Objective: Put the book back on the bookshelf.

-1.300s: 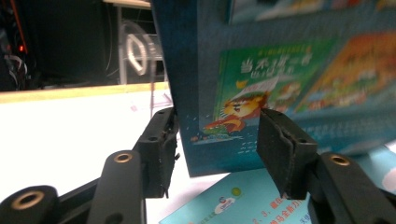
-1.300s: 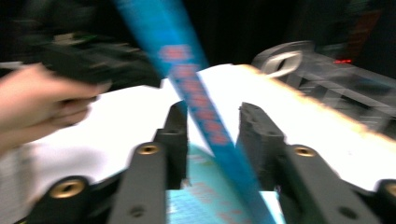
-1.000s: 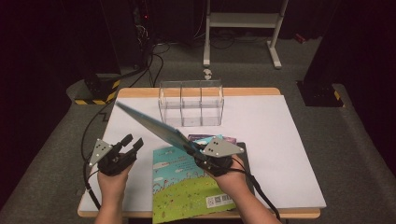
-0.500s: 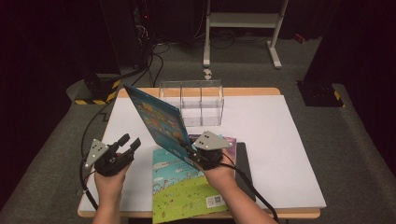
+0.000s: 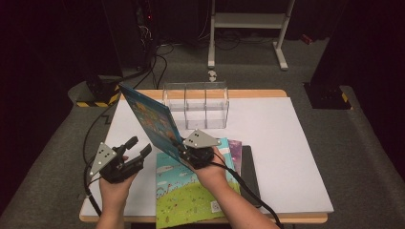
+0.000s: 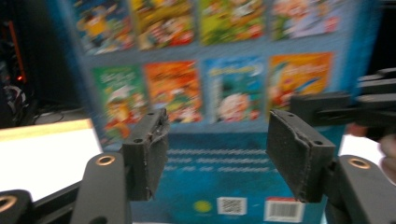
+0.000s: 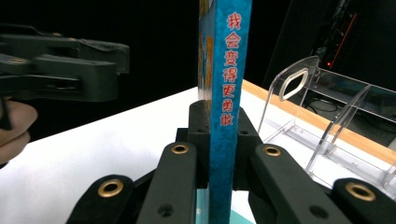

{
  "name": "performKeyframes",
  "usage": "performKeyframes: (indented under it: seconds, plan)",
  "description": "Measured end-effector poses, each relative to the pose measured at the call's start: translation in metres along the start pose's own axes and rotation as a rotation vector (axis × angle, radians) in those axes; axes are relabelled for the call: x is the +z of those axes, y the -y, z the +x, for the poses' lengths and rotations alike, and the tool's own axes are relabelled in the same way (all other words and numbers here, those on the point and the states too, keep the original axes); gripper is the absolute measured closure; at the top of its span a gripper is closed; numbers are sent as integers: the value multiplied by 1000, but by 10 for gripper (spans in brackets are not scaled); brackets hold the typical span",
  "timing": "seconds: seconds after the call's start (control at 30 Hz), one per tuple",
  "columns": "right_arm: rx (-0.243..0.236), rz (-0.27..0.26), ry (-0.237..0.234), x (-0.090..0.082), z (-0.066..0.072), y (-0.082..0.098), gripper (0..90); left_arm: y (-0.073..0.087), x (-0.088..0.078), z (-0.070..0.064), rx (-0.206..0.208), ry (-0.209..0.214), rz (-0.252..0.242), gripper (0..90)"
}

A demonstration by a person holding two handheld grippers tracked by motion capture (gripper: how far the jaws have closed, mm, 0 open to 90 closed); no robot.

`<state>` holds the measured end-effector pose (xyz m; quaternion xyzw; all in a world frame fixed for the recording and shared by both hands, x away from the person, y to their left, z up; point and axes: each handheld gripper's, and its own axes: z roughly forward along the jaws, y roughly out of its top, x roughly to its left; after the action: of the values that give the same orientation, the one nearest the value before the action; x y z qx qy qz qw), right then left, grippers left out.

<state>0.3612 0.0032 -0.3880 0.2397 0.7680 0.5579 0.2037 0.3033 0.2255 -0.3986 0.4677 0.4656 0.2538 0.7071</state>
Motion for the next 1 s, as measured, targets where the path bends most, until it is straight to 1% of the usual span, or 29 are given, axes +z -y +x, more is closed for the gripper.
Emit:
performKeyframes:
  seconds: [0.03, 0.1, 0.17, 0.27, 0.3, 0.4, 0.47, 0.53, 0.6, 0.63, 0.7, 0.77, 0.8, 1.0]
  plan:
    - [0, 0, 0, 0, 0, 0, 825, 0, 0, 0, 0, 0, 0, 371]
    - [-3, 0, -1, 2, 1, 0, 824, -1, -1, -6, 5, 17, -3, 363]
    - [-12, 2, -2, 3, 3, -1, 823, -3, -2, -10, 0, 31, -7, 346]
    - [-23, 2, -6, 6, 9, 0, 816, -8, -5, -18, -3, 58, -22, 322]
    - [-23, 2, -6, 6, 9, 0, 816, -8, -5, -18, -3, 58, -22, 319]
    - [-30, 0, -13, 8, 15, 1, 803, -12, -9, -25, -5, 88, -36, 306]
    - [-33, 0, -15, 8, 17, 1, 801, -15, -11, -29, -9, 105, -42, 303]
    - [-46, 2, -24, 8, 21, 1, 796, -16, -12, -32, -14, 118, -50, 295]
    - [-64, 5, -28, 9, 26, 1, 791, -17, -14, -35, -11, 132, -55, 291]
    - [-72, 6, -31, 9, 28, 1, 788, -18, -15, -35, -2, 138, -52, 291]
    - [-84, 4, -37, 9, 32, 3, 782, -18, -15, -37, -20, 153, -59, 283]
    - [-91, 6, -43, 9, 34, 4, 777, -19, -16, -39, -27, 159, -60, 277]
    - [-95, 7, -39, 8, 36, 4, 778, -18, -15, -40, -26, 153, -63, 267]
    - [-95, 13, -41, 7, 36, 5, 762, -18, -16, -41, -25, 147, -69, 264]
